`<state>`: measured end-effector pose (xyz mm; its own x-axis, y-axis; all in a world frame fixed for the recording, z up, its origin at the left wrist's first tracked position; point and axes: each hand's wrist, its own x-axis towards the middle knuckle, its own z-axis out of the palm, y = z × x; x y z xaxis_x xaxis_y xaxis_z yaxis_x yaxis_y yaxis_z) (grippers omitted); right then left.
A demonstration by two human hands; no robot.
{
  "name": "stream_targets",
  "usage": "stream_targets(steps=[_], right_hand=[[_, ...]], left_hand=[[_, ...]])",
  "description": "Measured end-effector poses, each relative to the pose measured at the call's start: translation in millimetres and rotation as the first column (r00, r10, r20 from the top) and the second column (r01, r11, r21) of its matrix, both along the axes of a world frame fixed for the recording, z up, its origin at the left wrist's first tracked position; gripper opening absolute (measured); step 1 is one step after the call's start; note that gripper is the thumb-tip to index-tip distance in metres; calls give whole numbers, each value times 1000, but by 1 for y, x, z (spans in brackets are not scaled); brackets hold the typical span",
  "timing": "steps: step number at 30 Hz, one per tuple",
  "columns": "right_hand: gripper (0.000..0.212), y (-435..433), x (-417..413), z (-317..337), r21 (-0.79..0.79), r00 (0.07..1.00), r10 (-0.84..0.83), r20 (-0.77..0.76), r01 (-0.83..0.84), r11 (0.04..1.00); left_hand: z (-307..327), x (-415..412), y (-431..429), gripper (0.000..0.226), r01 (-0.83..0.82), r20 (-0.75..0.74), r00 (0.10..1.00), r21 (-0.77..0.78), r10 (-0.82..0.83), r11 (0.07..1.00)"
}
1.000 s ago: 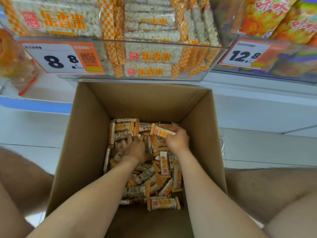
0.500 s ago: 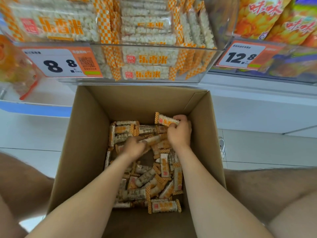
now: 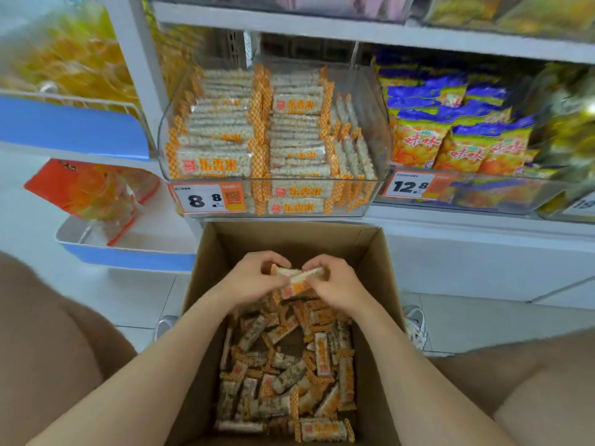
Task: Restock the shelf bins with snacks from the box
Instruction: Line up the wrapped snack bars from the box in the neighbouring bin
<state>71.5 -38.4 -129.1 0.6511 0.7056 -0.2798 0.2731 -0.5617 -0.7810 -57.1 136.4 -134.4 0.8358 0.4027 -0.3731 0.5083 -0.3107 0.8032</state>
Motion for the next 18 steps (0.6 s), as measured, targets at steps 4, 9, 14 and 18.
stream_targets(steps=[4, 9, 14, 18], right_hand=[[19, -5, -9, 34, 93, 992, -3, 125, -9, 996], [14, -7, -16, 77, 282, 983, -49, 179, -3, 959], [15, 1, -33, 134, 388, 902, -10, 432, -176, 905], [32, 14, -31, 179, 434, 889, 27, 456, -249, 866]], left_hand=[[53, -3, 8, 49, 238, -7, 970, 235, -243, 942], [125, -12, 14, 42, 321, 46, 927, 415, -372, 851], [201, -25, 18, 25, 177, 297, 887, 487, -353, 855], [225, -19, 26, 28, 74, 466, 828, 462, -313, 884]])
